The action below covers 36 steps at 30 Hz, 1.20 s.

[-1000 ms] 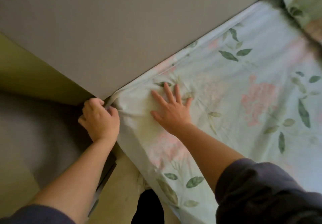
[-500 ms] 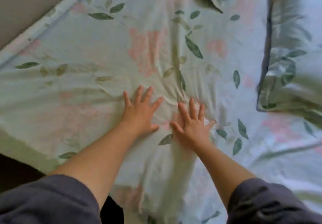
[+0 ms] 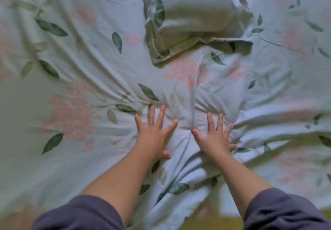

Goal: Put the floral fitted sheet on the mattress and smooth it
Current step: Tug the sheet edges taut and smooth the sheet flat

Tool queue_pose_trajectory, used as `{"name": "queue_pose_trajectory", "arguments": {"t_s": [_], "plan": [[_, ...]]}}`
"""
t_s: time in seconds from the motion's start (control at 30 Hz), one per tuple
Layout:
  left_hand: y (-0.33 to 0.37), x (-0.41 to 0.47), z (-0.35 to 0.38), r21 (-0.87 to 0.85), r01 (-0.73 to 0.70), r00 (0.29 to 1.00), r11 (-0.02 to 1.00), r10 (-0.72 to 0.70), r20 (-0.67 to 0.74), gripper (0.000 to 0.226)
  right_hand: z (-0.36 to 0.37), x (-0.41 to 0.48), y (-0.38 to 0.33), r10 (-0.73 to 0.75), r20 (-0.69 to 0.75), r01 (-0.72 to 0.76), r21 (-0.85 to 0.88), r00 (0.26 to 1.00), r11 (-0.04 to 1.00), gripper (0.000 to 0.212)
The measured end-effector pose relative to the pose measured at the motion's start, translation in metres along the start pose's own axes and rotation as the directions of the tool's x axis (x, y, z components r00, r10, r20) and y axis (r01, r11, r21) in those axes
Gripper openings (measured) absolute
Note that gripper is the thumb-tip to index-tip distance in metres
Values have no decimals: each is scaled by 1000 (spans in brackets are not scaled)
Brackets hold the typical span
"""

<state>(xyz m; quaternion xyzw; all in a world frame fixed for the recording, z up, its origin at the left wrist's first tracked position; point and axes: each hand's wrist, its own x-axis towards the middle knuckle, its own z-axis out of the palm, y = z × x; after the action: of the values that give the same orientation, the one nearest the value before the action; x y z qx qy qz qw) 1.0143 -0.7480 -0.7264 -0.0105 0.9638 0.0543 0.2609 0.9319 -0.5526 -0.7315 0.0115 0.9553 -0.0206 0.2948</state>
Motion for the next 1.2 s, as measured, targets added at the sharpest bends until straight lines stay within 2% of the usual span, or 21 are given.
{"name": "queue_pose_trajectory", "arguments": {"t_s": [0.1, 0.17, 0.23, 0.27, 0.3, 0.37, 0.4, 0.47, 0.53, 0.6, 0.67, 0.73, 0.8, 0.83, 0.9, 1.0, 1.07, 1.1, 1.17, 1.2], "plan": [[20, -6, 2, 21, -247, 965, 969, 243, 101, 100, -11, -10, 49, 171, 46, -175, 108, 984, 979, 83], [16, -2, -12, 51, -437, 893, 898, 427, 141, 71, -25, -8, 65, 223, 67, -229, 100, 973, 968, 79], [1, 9, -36, 70, -497, 868, 865, 493, 65, 42, -45, 5, 60, 253, -6, -253, 18, 967, 967, 64], [-6, 21, -54, 39, -443, 896, 896, 443, -3, 33, -60, 16, 53, 252, -61, -253, -5, 966, 967, 55], [-15, 38, -74, -20, -333, 940, 943, 331, -79, 30, -76, 29, 40, 215, -116, -219, -19, 970, 976, 48], [-31, 69, -111, -243, -46, 980, 969, -4, -199, 35, -103, 55, 11, 55, -190, -58, -11, 980, 998, 40], [-39, 87, -128, -362, 72, 964, 929, -158, -213, 41, -115, 69, -7, -40, -202, 43, 11, 979, 999, 40], [-51, 114, -155, -562, 210, 915, 800, -364, -175, 56, -133, 92, -42, -191, -193, 205, 53, 962, 977, 46], [-63, 135, -174, -701, 262, 860, 663, -490, -143, 74, -147, 112, -71, -274, -188, 298, 113, 943, 948, 52], [-75, 160, -191, -784, 279, 792, 555, -595, -140, 86, -157, 136, -90, -298, -197, 330, 158, 934, 931, 57], [-85, 182, -202, -837, 278, 762, 472, -639, -107, 93, -165, 155, -99, -288, -189, 324, 198, 939, 925, 62], [-91, 207, -206, -888, 260, 780, 379, -625, -38, 96, -170, 175, -104, -264, -183, 305, 253, 947, 918, 66], [-96, 228, -207, -921, 226, 769, 318, -638, -31, 84, -175, 193, -105, -223, -203, 277, 296, 954, 914, 71], [-100, 235, -206, -918, 213, 733, 334, -676, -75, 69, -177, 201, -106, -196, -223, 261, 315, 955, 912, 73], [-107, 240, -208, -884, 182, 656, 431, -723, -218, 37, -184, 212, -107, -139, -283, 242, 372, 949, 896, 73], [-121, 230, -202, -868, 173, 608, 465, -744, -277, 16, -196, 227, -117, 97, -395, 167, 582, 914, 796, 62], [-133, 206, -192, -845, 243, 589, 477, -764, -262, 15, -206, 230, -122, 295, -444, 97, 672, 846, 735, 57], [-139, 188, -185, -827, 286, 591, 484, -768, -245, 18, -210, 228, -123, 349, -456, 50, 663, 819, 747, 56], [-153, 159, -173, -781, 379, 615, 496, -766, -188, 22, -217, 228, -128, 347, -465, 21, 621, 815, 784, 54], [-162, 152, -172, -735, 448, 626, 508, -766, -148, 26, -221, 231, -135, 286, -444, 64, 624, 849, 779, 56]]}}
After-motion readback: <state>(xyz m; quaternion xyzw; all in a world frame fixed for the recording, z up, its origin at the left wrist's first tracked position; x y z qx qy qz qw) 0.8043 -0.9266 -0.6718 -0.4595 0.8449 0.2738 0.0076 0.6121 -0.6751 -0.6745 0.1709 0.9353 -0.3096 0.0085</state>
